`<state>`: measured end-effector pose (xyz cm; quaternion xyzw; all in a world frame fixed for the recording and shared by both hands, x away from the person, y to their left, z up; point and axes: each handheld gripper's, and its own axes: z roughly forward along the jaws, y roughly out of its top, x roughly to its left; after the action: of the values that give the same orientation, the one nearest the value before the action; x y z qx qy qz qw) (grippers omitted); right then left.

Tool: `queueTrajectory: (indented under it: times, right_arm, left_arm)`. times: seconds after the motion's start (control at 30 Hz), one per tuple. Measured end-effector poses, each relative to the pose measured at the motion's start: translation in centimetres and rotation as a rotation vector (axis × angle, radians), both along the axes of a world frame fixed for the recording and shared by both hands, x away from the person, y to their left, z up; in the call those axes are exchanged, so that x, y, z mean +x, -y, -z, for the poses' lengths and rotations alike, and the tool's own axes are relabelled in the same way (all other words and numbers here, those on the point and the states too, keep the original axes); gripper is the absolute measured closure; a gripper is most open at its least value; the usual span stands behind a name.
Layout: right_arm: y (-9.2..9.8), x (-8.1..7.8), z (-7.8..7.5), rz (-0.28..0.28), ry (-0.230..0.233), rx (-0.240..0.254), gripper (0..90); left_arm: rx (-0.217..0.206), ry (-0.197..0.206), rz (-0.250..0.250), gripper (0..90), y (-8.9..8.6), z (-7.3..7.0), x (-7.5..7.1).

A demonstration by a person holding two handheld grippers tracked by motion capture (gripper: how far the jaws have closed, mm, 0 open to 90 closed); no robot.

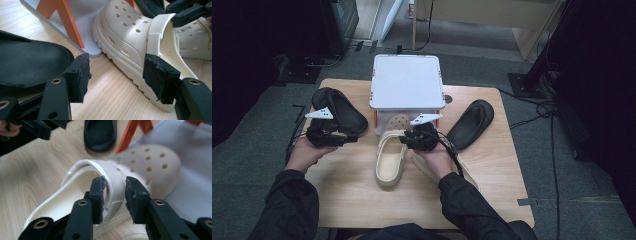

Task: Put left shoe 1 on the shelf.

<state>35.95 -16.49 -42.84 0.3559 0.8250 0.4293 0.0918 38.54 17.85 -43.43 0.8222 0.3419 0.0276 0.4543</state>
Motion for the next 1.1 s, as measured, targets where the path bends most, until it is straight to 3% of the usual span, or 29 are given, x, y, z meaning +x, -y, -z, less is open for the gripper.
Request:
queueTrajectory:
  times: [0.13,0.27,0.47,0.67,0.87,0.93,1.1]
  right_arm:
    - [-0.9,0.3,0.7,-0.016,-0.024,-0.057,57.4]
    - [-1.6,0.6,1.1,0.016,0.004,-0.117,56.7]
    - [-2.4,1.0,1.4,0.027,0.039,-0.084,62.7]
    - [-2.8,1.1,1.2,0.022,0.056,-0.094,63.4]
    - [-2.1,0.5,0.7,0.008,0.039,-0.037,57.0]
    - [-1.9,-0.1,0.3,-0.004,0.042,-0.032,58.0]
    - [-1.2,-1.2,-0.7,-0.033,0.043,-0.002,64.7]
  left_arm:
    - [-0.002,0.001,-0.002,38.6,-0.1,0.0,0.0]
    - [-0.006,0.005,-0.002,38.6,0.0,-0.1,-0.1]
    - [-0.004,0.005,0.002,38.6,0.0,-0.1,0.0]
    - [-0.016,0.011,-0.003,39.5,0.0,-0.3,-0.1]
    - [-0.06,0.027,-0.001,47.6,0.7,-2.3,0.6]
    - [-0.079,0.026,0.006,51.0,1.1,-3.0,0.9]
    - [-0.076,0.048,0.047,54.8,2.4,-5.1,1.7]
